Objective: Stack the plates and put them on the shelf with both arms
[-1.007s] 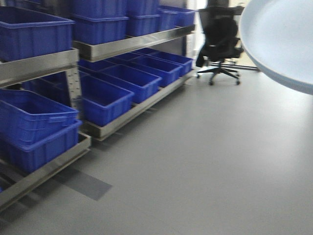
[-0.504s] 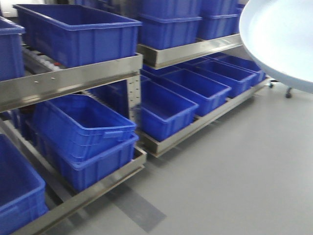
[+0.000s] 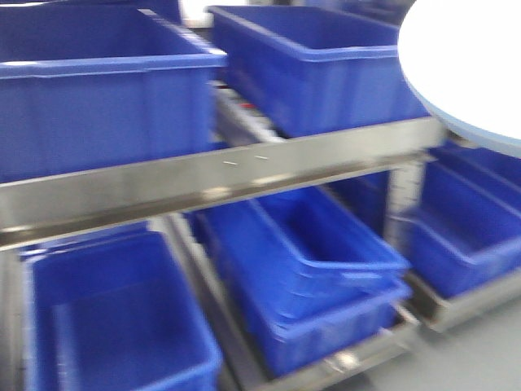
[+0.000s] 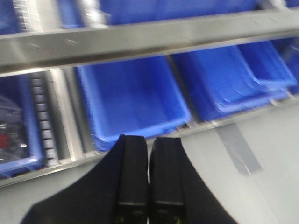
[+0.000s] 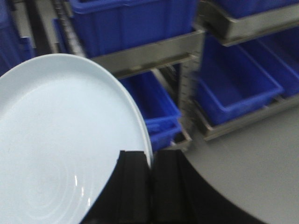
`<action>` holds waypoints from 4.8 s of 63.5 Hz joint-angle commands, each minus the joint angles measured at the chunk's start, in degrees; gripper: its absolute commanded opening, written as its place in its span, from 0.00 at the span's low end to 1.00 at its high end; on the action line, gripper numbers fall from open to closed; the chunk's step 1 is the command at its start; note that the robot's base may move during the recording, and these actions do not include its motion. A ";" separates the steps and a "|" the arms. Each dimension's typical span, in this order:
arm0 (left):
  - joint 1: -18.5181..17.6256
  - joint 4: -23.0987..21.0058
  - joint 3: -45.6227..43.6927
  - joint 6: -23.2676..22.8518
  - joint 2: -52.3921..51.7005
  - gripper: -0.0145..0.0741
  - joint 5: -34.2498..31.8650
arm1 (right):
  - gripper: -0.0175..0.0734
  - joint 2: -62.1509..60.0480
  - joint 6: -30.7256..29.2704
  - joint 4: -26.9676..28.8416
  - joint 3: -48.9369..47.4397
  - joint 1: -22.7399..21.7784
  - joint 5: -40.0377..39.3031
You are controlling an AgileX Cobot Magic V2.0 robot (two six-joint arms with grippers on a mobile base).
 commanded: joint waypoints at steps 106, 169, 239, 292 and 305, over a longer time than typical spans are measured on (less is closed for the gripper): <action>0.04 0.23 -1.63 -0.36 0.37 0.26 -4.20 | 0.26 -0.09 -0.12 -0.75 -1.93 -0.24 -5.72; 0.04 0.23 -1.63 -0.36 0.37 0.26 -4.20 | 0.88 36.33 -0.12 -0.53 -28.14 -0.24 -17.96; 0.04 0.23 -1.63 -0.36 0.37 0.26 -4.20 | 0.25 -13.49 -0.01 0.06 11.03 -0.24 -5.78; 0.04 0.23 -1.63 -0.36 0.37 0.26 -4.20 | 0.25 -31.70 -0.01 -0.98 22.43 -5.61 -4.26; 0.04 0.23 -1.63 -0.36 0.37 0.26 -4.08 | 0.25 -33.72 0.37 -0.80 30.67 -5.86 -12.04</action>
